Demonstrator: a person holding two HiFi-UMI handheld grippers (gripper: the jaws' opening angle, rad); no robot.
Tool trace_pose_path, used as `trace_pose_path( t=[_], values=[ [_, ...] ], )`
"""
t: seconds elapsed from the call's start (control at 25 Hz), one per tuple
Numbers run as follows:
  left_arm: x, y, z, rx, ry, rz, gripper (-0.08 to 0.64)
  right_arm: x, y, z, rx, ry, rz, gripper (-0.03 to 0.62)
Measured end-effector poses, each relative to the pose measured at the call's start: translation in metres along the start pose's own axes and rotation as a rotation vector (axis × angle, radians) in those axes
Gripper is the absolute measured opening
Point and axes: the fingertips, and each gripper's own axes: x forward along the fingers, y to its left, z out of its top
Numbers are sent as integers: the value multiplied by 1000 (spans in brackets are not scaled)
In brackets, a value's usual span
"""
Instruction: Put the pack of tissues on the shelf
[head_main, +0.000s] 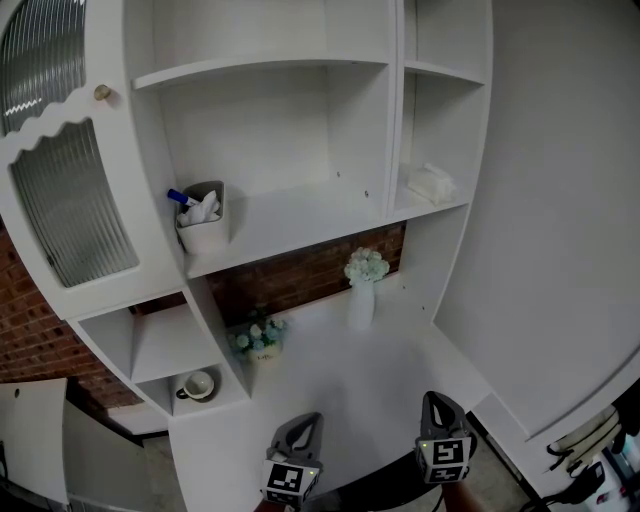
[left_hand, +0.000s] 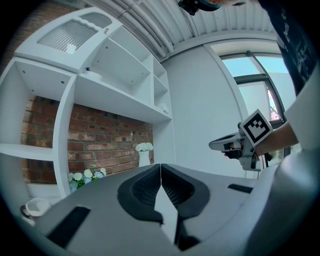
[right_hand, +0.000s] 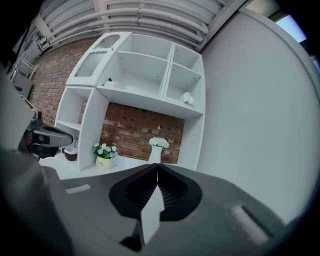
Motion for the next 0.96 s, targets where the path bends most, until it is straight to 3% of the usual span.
trace_pose_path(
  t=[0.44,0.96],
  values=[
    [-5,6,-3,-29,6,66,11,-5,6,0,-64,-31,37,5],
    [1,-11,-1,19,16,15,11,-8,5,-6,-40,-25,34,5]
  ],
)
